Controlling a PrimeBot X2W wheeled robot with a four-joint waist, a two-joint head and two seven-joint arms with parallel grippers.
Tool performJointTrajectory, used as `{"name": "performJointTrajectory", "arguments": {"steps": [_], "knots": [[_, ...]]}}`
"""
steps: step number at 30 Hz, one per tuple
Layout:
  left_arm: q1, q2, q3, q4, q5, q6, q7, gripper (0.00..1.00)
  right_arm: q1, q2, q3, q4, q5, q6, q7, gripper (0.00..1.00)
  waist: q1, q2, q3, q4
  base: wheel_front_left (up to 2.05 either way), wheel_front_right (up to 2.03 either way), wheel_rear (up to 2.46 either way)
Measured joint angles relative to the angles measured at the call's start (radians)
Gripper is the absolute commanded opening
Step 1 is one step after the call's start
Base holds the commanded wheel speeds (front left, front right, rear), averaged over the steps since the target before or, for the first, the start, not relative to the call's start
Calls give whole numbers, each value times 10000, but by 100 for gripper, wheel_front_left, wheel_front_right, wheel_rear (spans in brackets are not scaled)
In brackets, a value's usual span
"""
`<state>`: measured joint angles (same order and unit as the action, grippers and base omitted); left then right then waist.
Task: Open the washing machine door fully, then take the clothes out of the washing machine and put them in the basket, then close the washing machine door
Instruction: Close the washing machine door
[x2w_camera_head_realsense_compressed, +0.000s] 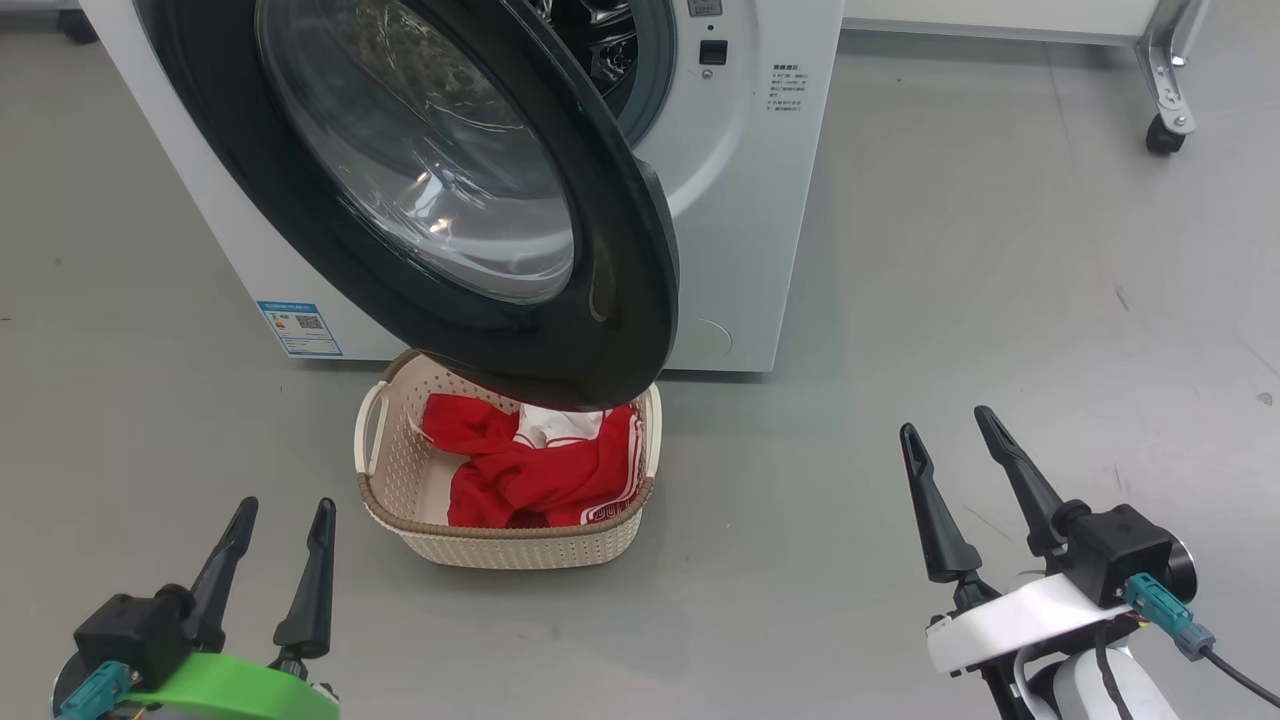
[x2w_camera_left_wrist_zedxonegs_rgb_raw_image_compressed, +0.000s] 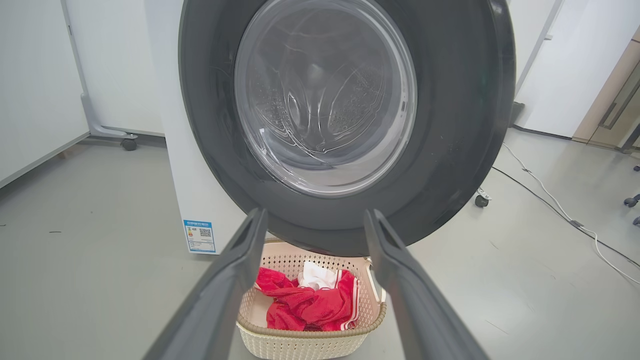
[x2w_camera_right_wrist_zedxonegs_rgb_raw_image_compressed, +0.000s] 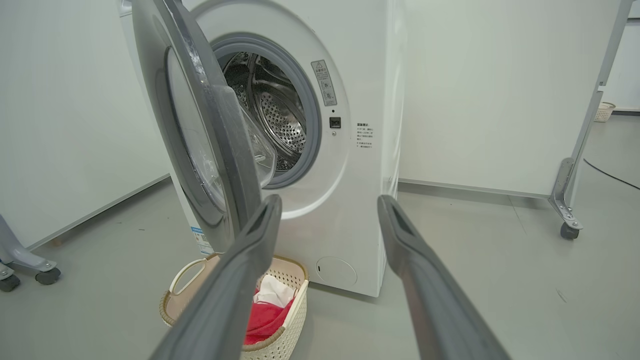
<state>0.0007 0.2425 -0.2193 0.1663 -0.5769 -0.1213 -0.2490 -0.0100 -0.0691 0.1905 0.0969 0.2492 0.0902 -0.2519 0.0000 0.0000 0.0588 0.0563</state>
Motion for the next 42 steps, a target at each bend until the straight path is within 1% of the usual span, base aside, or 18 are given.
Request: {"name": "performJointTrajectory", "arguments": {"steps": [17, 18, 19, 24, 29, 34, 37, 42], "knots": [[0, -167, 176, -48, 140, -4, 0, 100, 35, 27, -63, -73, -59, 10, 0, 100, 0, 0, 87, 35, 0, 0, 0], [0, -169, 163, -65, 140, -4, 0, 100, 35, 27, -71, -100, -69, 10, 0, 42, 0, 0, 103, 43, 0, 0, 0], [0, -171, 130, -98, 140, -13, 0, 100, 39, 25, -86, -140, -71, 10, 0, 0, 0, 0, 126, 54, 0, 0, 0], [-9, -249, -29, -161, 144, -29, 0, 100, 33, -136, 119, -268, -278, 56, 0, 0, 0, 0, 295, 182, 0, 0, 0], [-32, -320, -73, -261, 144, -29, 0, 100, -188, -385, 953, -330, -777, 213, 0, 0, 0, 0, 549, 378, 0, 0, 0], [-180, -408, -259, -383, 144, -29, -2, 100, -989, -610, 1818, -433, -1195, 314, 198, 0, 0, 0, 898, 629, 0, 0, 0], [-405, -514, -393, -431, 144, -29, -2, 100, -1463, -769, 2284, -416, -1336, 316, 374, 0, 0, 0, 1132, 822, 0, 0, 0], [-692, -652, -606, -447, 142, -29, -4, 100, -2331, -978, 2800, -330, -1442, 318, 602, 0, 0, 0, 1547, 1188, 0, 0, 0]]}}
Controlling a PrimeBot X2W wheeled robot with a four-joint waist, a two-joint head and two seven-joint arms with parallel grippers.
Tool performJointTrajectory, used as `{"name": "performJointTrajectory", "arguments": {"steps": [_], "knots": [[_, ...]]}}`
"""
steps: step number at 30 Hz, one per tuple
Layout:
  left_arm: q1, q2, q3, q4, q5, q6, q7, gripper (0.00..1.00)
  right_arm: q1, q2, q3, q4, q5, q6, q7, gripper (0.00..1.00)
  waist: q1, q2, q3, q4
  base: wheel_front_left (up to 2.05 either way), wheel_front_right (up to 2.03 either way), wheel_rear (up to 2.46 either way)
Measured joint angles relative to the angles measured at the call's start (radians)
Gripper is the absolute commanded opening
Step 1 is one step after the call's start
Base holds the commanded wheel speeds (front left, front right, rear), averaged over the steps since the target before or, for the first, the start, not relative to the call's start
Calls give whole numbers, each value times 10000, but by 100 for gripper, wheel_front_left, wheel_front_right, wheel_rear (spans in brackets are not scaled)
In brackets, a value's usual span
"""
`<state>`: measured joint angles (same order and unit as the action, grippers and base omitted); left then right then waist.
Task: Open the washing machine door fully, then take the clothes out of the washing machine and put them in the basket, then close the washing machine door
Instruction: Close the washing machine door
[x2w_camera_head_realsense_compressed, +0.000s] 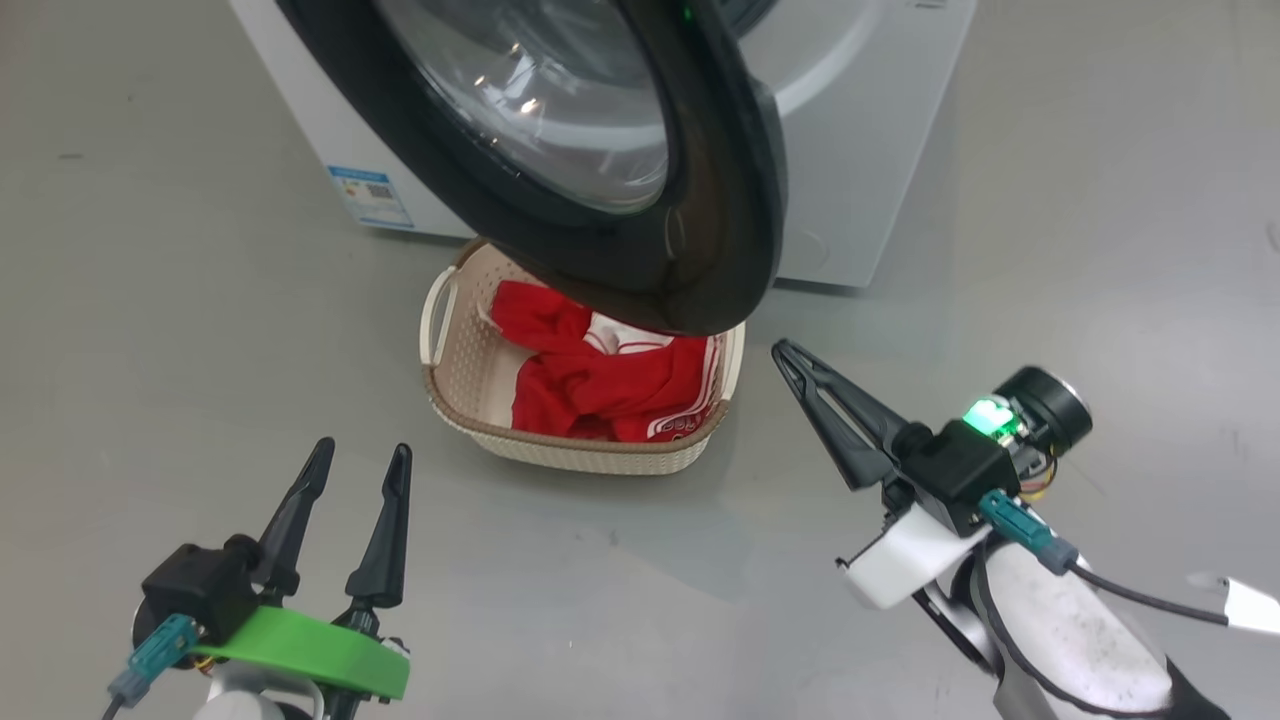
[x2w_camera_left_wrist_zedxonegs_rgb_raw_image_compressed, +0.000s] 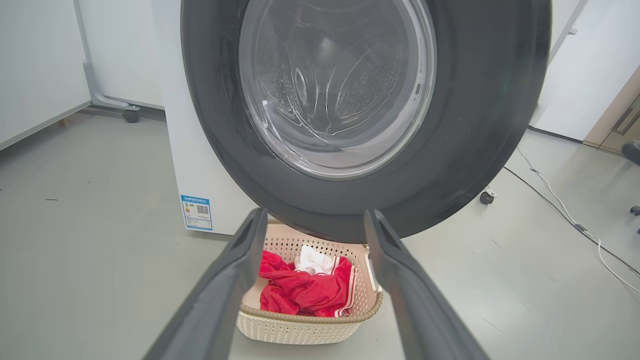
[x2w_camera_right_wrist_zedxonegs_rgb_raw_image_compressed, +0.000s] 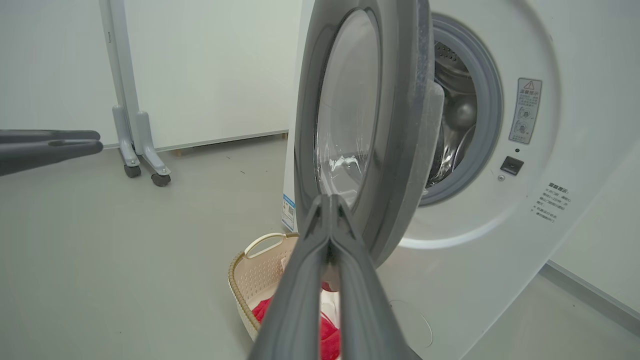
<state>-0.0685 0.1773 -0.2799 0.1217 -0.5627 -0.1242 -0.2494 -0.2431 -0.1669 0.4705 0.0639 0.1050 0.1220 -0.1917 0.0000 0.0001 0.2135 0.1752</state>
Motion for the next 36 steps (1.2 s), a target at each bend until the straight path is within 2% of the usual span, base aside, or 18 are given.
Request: {"name": "performJointTrajectory", "arguments": {"steps": [5, 14, 24, 36], "knots": [[-397, -117, -132, 2, -19, 0, 0, 100, -1000, -359, 566, 186, -17, 0, 207, 0, 0, -1, 487, 500, 0, 0, 0], [-711, -288, -130, 0, -94, 0, 0, 100, -2252, -706, 846, 414, 188, 0, 477, 0, 0, 0, 1212, 1050, 0, 0, 0], [-1141, -401, -86, 15, -153, 0, -17, 100, -3280, -882, 291, 945, 506, 2, 504, 0, 0, 0, 2050, 1449, 0, 0, 0], [-1540, -401, -86, 2, -153, 0, -27, 100, -4177, -943, -194, 1427, 842, 86, 439, 0, 0, 0, 2663, 1396, 0, 0, 0]]}}
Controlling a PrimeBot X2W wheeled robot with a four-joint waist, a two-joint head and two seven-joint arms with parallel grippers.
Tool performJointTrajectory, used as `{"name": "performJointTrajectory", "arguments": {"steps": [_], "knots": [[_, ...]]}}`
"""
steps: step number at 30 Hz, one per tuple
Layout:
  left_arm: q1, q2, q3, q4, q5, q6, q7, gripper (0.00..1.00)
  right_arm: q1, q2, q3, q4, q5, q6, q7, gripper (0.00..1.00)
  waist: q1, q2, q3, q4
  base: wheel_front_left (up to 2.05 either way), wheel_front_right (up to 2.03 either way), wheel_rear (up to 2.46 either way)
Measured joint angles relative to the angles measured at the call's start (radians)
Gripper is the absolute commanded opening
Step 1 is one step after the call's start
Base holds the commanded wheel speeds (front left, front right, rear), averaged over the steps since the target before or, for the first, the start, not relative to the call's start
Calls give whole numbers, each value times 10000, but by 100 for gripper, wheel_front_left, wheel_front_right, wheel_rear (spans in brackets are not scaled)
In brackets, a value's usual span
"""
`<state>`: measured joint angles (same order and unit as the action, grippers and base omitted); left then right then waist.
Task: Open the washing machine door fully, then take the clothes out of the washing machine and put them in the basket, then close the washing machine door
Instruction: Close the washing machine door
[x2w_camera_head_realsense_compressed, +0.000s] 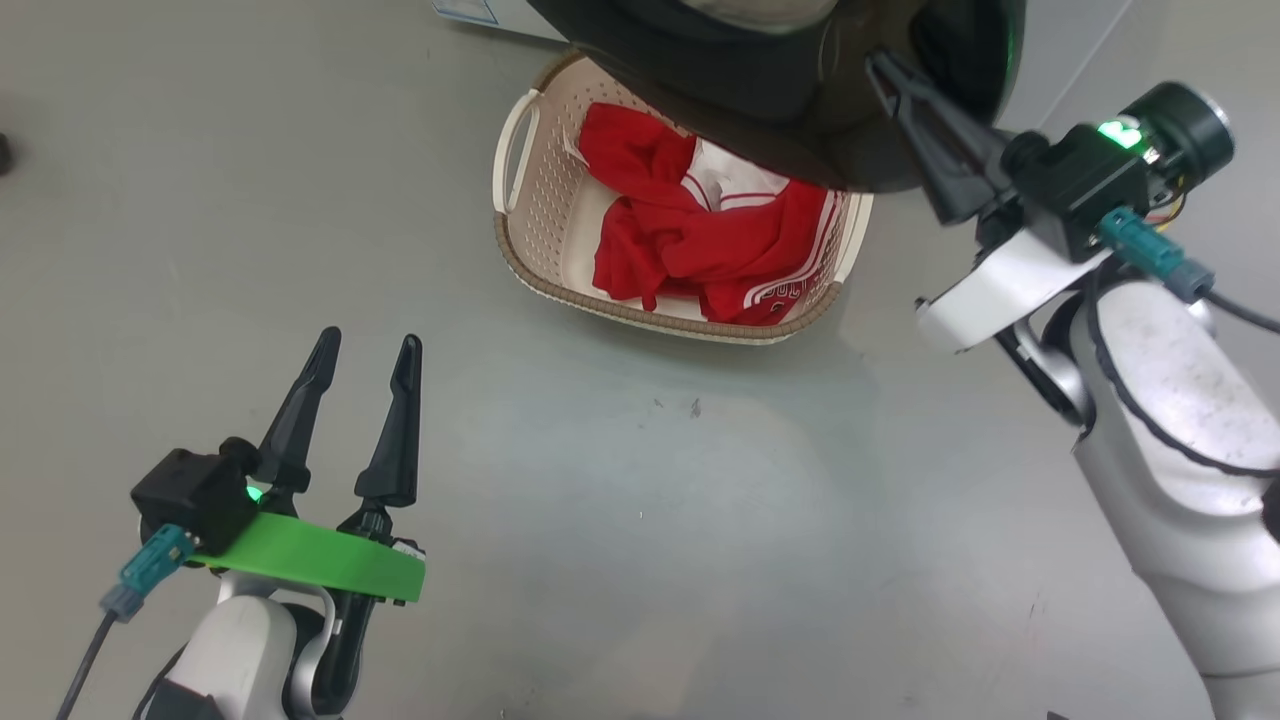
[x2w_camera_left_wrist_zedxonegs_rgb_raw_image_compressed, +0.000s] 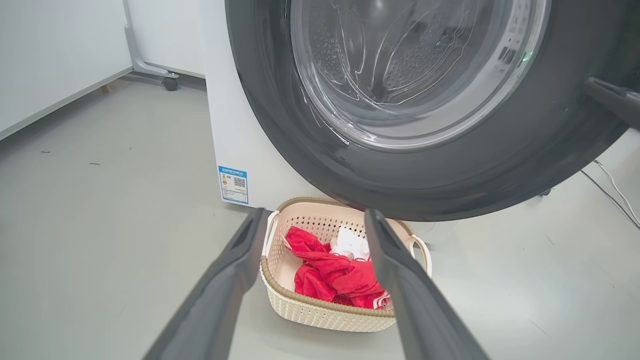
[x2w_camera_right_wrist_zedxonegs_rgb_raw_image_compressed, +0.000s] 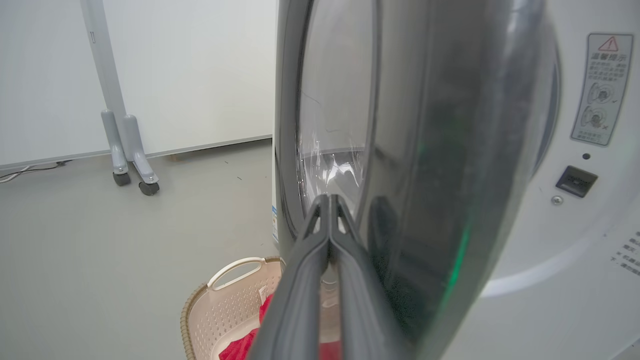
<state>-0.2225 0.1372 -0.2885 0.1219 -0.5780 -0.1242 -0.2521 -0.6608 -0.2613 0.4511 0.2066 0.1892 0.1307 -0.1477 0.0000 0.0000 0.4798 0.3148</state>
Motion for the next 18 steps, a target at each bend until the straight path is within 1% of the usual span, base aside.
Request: {"name": "performJointTrajectory", "arguments": {"steps": [13, 18], "knots": [[-597, -15, -196, -228, -44, 0, 0, 100, -1994, -422, -706, 209, 42, 2, 295, 0, 1, 0, 1024, -66, 0, 0, 0], [-865, -190, -339, -240, -117, 0, 0, 100, -2812, -688, -1116, 372, 40, 0, 389, 0, 1, 0, 1472, -34, 0, 0, 0]]}}
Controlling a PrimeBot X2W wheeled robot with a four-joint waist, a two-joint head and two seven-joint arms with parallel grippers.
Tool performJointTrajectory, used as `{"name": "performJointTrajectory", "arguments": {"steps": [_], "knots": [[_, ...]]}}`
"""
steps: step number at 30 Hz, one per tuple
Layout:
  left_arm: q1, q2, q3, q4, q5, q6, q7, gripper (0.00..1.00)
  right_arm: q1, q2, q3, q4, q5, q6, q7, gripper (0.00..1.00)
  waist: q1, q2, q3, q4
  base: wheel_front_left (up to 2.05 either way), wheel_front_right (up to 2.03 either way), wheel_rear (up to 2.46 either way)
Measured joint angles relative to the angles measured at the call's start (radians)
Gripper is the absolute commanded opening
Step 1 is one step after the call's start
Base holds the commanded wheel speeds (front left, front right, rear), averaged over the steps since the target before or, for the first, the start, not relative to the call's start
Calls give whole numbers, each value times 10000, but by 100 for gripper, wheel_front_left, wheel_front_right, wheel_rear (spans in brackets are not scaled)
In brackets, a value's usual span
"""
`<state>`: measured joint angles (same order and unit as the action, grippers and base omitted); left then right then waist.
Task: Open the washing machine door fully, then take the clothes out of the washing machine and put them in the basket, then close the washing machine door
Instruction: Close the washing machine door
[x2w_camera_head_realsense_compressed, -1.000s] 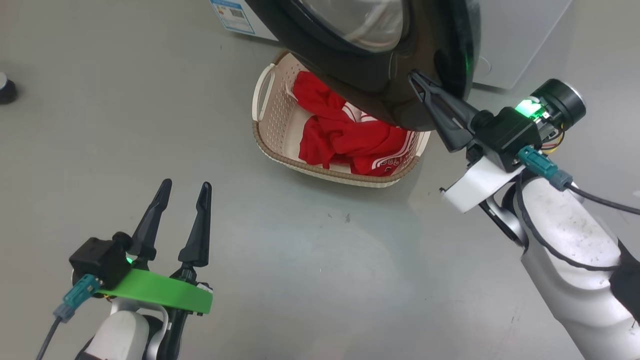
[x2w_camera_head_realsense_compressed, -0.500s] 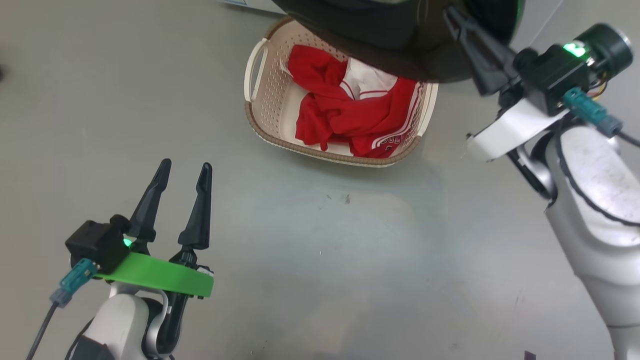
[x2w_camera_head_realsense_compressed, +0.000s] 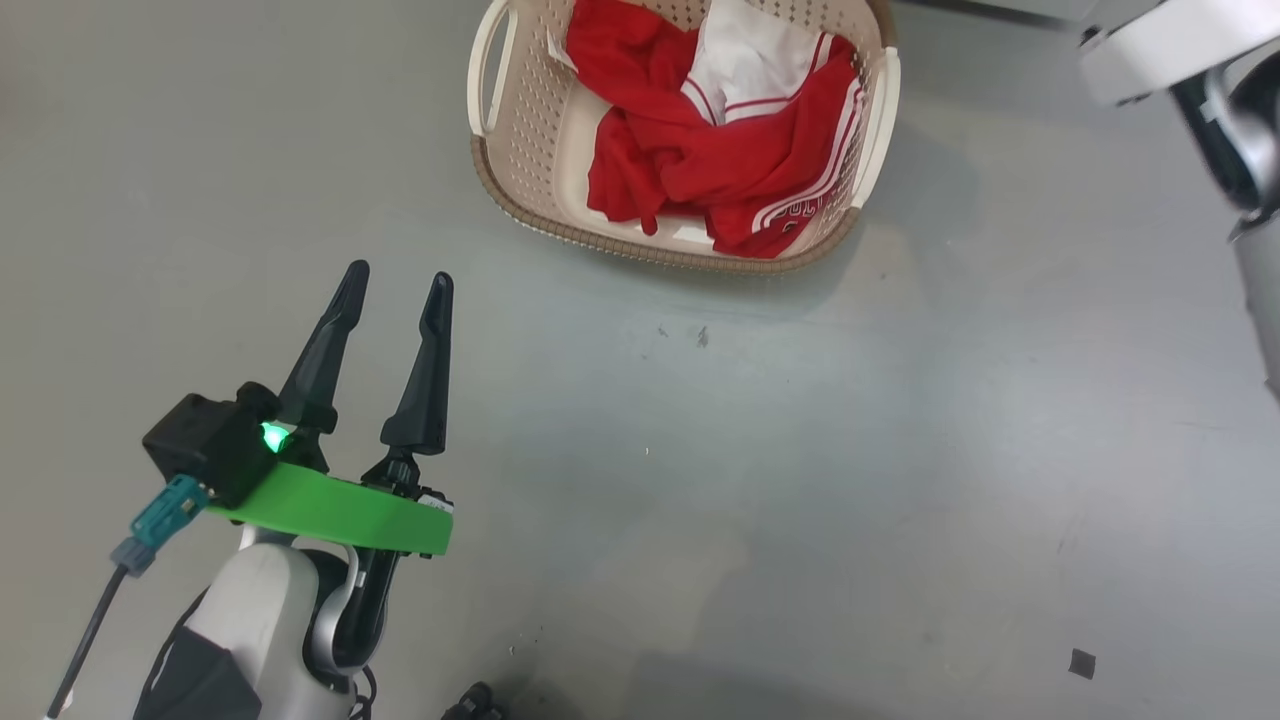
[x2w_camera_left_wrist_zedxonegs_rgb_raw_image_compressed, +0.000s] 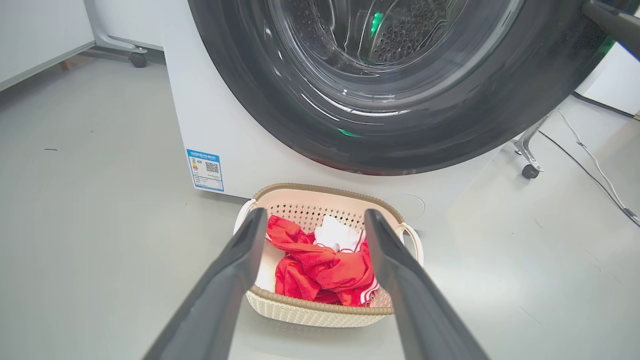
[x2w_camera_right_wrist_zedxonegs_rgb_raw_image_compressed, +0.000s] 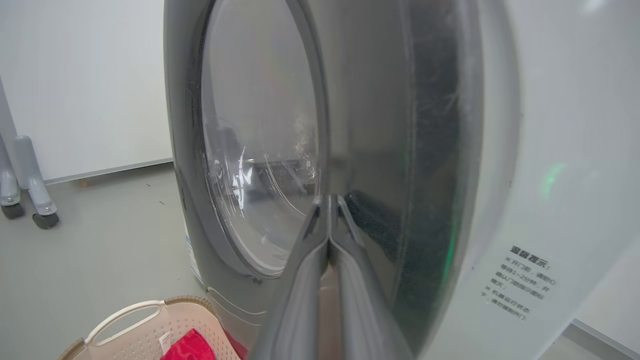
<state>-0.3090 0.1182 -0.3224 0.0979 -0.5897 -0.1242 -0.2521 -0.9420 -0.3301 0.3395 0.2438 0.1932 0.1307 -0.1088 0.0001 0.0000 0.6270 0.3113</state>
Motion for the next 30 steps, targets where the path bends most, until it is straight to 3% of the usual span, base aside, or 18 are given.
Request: {"name": "performJointTrajectory", "arguments": {"steps": [17, 30], "knots": [[-453, -174, -128, 167, -180, 0, 0, 100, -2164, -543, -439, 955, -196, -23, 596, 0, 0, 0, 916, 389, 0, 0, 0], [-623, -320, -153, 316, -265, 0, -2, 100, -2691, -418, -458, 1499, -199, -25, 441, 0, 0, 0, 1091, 558, 0, 0, 0]]}}
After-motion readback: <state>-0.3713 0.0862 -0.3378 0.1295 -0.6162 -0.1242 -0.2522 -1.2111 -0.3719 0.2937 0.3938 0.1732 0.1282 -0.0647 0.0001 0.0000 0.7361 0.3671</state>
